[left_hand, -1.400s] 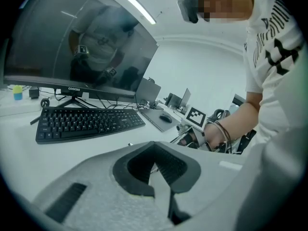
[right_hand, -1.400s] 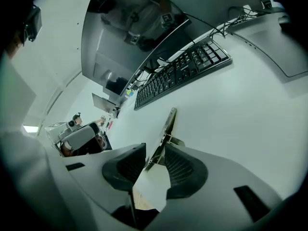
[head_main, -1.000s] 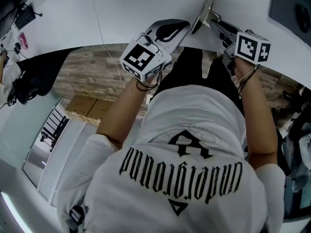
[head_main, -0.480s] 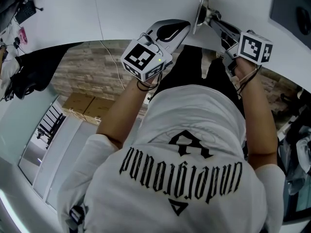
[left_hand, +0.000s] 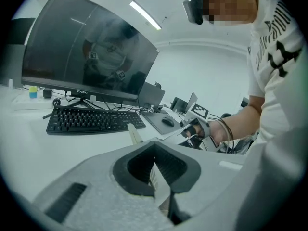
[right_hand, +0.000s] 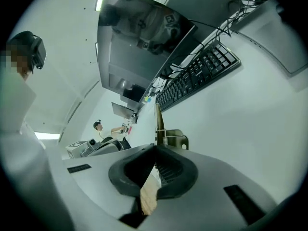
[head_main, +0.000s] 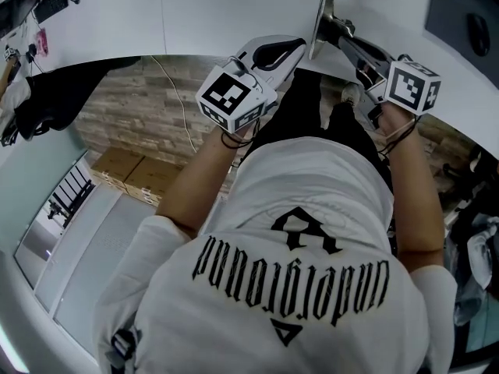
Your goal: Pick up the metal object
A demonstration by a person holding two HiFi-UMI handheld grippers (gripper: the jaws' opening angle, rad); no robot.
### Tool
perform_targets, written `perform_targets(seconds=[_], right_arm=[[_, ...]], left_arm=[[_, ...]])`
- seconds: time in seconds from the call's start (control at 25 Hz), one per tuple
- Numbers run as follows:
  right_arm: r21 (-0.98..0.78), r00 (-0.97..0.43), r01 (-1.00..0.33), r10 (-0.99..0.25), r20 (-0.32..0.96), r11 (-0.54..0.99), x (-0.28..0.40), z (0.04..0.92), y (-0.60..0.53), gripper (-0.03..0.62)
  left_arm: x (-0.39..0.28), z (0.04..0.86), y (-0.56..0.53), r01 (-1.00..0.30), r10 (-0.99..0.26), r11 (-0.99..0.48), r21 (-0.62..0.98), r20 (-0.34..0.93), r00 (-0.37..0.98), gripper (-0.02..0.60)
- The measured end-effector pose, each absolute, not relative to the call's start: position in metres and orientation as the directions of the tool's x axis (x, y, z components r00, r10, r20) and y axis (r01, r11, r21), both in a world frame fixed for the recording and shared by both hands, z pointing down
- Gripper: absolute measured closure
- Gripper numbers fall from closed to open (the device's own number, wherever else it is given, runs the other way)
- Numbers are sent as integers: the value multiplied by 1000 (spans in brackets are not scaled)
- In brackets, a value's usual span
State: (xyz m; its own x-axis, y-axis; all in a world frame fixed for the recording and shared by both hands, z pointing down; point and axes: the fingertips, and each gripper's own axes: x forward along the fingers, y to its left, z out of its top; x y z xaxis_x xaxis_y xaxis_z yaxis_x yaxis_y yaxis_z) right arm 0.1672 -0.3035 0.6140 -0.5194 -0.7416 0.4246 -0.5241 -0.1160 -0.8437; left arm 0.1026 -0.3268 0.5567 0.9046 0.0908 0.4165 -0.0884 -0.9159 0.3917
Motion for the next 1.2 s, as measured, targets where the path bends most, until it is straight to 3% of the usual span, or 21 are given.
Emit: perform_targets(seconds=[0.68, 1.2], right_arm=[[-743, -527, -633, -824, 207, 218, 184, 481, -234, 577], [-566, -507, -733, -858, 86, 377, 197, 360, -199, 577]], left_arm=[[102, 476, -257, -181, -87, -946, 267, 329, 940, 566], [104, 375, -229, -209, -178, -966, 153, 191, 965, 568]])
